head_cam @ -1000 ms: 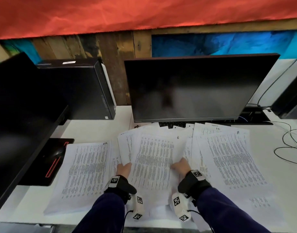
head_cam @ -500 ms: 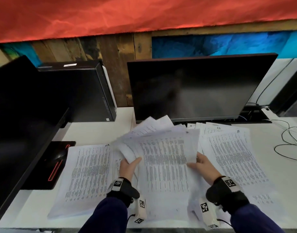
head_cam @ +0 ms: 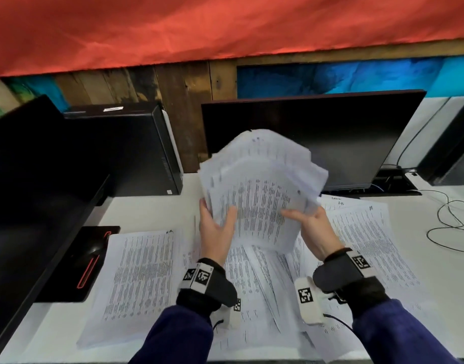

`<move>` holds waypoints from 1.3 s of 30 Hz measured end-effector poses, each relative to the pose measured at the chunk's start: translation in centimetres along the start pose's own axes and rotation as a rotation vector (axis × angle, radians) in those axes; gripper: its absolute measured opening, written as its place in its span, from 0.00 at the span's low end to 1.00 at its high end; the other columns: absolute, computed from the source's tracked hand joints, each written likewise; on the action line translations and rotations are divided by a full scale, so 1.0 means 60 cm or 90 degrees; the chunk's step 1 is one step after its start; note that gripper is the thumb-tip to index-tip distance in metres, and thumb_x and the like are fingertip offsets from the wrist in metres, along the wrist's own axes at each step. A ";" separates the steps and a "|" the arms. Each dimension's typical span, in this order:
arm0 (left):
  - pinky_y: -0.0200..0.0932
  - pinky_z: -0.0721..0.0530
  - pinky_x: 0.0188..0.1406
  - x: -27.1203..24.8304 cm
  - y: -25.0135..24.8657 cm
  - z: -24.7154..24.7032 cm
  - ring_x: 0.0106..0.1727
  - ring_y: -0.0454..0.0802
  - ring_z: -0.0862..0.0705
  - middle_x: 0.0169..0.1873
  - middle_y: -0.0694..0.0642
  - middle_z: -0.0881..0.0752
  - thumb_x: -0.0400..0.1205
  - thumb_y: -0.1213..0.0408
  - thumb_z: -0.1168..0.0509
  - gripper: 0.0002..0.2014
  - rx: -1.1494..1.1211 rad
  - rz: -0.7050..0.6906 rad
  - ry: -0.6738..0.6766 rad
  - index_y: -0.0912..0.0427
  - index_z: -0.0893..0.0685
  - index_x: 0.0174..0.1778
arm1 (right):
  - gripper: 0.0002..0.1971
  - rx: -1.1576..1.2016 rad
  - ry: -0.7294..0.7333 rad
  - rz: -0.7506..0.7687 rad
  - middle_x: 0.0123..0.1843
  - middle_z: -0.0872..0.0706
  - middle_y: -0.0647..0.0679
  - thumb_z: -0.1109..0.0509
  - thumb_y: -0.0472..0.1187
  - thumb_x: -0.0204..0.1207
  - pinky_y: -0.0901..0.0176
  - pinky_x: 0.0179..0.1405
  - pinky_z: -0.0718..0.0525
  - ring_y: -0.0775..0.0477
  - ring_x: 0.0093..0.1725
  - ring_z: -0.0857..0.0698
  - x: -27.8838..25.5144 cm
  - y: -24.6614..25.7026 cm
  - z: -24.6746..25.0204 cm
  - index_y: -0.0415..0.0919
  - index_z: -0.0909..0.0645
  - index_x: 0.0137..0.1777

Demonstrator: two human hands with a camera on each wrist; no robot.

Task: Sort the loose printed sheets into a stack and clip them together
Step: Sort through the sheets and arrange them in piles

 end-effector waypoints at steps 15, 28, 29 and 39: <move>0.32 0.19 0.44 0.033 0.064 0.031 0.50 0.39 0.18 0.54 0.48 0.19 0.82 0.70 0.38 0.19 0.034 0.037 -0.031 0.45 0.32 0.63 | 0.15 -0.045 -0.103 -0.017 0.52 0.23 0.50 0.40 0.28 0.78 0.56 0.46 0.21 0.47 0.53 0.20 0.014 -0.022 -0.040 0.46 0.33 0.59; 0.50 0.27 0.56 0.033 -0.088 -0.070 0.46 0.50 0.24 0.43 0.48 0.20 0.84 0.69 0.42 0.07 0.601 -0.466 0.169 0.53 0.23 0.49 | 0.08 -0.703 0.070 0.177 0.39 0.14 0.60 0.27 0.38 0.74 0.44 0.62 0.28 0.53 0.46 0.19 0.019 0.123 -0.045 0.54 0.15 0.46; 0.49 0.28 0.58 0.030 -0.091 -0.073 0.47 0.50 0.24 0.43 0.47 0.20 0.84 0.66 0.42 0.05 0.615 -0.476 0.164 0.52 0.23 0.50 | 0.08 -0.671 0.067 0.166 0.34 0.15 0.56 0.28 0.37 0.75 0.48 0.53 0.24 0.49 0.41 0.19 0.018 0.119 -0.041 0.52 0.15 0.39; 0.59 0.24 0.71 0.075 0.032 0.065 0.69 0.50 0.23 0.69 0.51 0.23 0.68 0.48 0.24 0.35 0.070 0.053 0.021 0.44 0.31 0.69 | 0.15 -0.073 -0.089 -0.021 0.54 0.10 0.40 0.28 0.30 0.73 0.61 0.43 0.14 0.43 0.52 0.11 -0.004 0.002 0.084 0.29 0.17 0.60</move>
Point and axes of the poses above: each hand's wrist, its own x-axis towards the middle knuckle, its own z-axis out of the back of the hand, y = z × x, the point moved 4 cm from there along x, towards the middle knuckle
